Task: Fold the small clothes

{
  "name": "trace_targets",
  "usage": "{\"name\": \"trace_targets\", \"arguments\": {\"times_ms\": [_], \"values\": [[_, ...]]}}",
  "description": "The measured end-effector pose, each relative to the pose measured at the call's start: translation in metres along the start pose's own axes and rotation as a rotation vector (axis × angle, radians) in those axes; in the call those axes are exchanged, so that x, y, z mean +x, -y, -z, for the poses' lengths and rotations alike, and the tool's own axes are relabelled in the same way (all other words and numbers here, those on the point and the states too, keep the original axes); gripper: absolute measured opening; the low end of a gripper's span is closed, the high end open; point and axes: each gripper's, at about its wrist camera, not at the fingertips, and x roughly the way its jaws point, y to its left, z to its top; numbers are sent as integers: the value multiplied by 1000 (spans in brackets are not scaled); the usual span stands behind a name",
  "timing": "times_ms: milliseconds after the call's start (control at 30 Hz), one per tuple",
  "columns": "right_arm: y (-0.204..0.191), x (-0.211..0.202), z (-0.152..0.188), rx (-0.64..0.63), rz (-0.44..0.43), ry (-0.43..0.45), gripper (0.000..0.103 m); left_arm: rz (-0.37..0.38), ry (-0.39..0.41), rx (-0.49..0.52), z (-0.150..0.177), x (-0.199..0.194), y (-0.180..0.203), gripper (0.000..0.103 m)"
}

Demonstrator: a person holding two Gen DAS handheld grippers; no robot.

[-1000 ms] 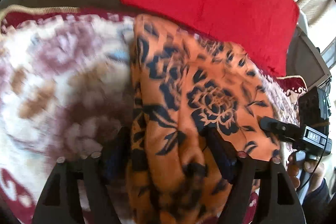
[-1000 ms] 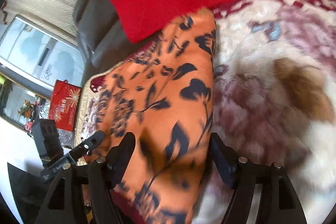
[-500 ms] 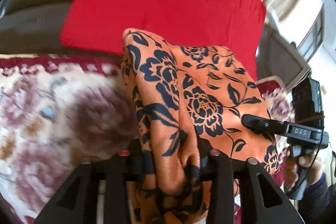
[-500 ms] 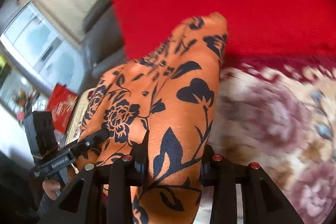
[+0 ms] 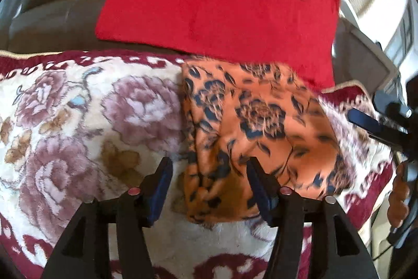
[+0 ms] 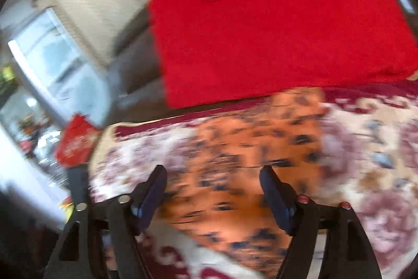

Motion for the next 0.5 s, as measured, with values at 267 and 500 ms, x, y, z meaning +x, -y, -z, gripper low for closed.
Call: {"name": "trace_targets", "arguments": {"times_ms": [267,500], "values": [[29,12,-6,77,100,-51,81,-31,-58,6,1,12,-4,64],[105,85,-78,215,142,-164,83,-99,-41,60,2,2,10,64]]}}
